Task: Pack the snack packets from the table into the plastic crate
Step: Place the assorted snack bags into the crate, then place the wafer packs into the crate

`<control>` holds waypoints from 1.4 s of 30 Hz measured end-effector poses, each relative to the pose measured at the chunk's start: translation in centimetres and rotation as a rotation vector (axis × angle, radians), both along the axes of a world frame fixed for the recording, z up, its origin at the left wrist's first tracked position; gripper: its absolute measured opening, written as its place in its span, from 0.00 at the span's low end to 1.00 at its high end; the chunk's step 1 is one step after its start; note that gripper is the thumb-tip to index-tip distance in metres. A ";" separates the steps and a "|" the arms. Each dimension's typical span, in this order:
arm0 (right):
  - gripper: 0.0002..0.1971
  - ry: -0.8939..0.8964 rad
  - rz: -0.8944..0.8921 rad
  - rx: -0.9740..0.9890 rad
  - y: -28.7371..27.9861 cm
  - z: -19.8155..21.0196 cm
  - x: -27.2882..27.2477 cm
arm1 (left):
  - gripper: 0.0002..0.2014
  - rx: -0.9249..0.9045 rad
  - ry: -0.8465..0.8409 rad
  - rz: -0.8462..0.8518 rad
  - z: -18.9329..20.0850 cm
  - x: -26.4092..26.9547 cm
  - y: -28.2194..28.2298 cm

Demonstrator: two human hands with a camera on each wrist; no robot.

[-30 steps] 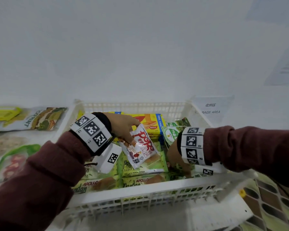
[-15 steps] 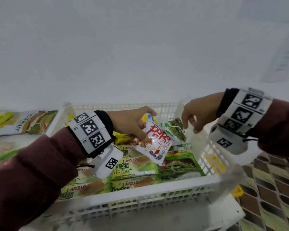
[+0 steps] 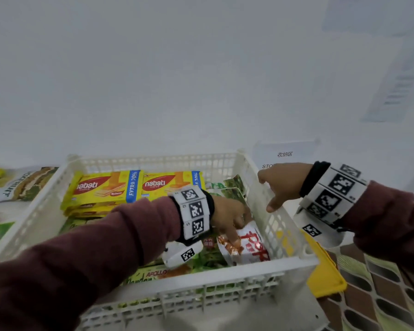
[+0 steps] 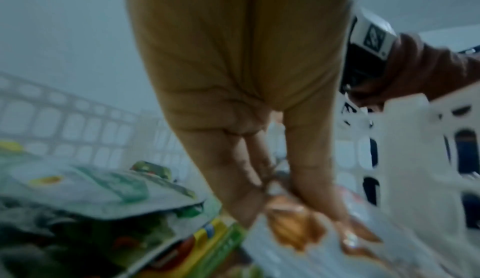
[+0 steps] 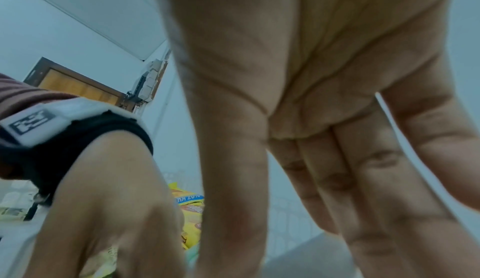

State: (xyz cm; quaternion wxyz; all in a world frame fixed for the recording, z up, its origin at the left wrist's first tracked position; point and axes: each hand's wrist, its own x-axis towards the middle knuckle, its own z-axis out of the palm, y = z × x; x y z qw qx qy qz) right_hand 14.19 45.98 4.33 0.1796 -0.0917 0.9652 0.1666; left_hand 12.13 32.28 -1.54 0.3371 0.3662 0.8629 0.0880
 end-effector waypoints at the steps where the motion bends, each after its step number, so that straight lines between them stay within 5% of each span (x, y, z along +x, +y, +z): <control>1: 0.33 0.007 0.012 0.009 0.0 0.0 0.1 | 0.15 -0.040 0.071 -0.052 -0.5 0.2 0.5; 4: 0.32 0.024 0.050 0.021 0.0 0.0 0.3 | 0.27 -0.113 0.236 -0.113 -1.7 0.6 1.3; 8: 0.33 0.036 0.081 0.023 0.1 -0.1 0.3 | 0.29 -0.025 0.422 -0.139 -2.3 0.7 1.4; 20: 0.24 0.024 0.115 0.098 -0.3 0.0 0.2 | 0.27 -0.046 0.294 -0.198 -2.7 1.6 1.4; 25: 0.20 -0.006 0.136 0.146 -0.4 -0.1 0.1 | 0.24 0.122 0.267 -0.041 -0.1 1.5 0.6; 33: 0.29 -0.015 0.177 0.130 -1.6 2.0 0.2 | 0.22 0.351 0.384 0.197 7.3 0.6 -4.3; 42: 0.26 0.042 0.453 -0.123 -14.8 7.3 3.0 | 0.21 0.389 0.541 0.460 13.0 5.2 -18.8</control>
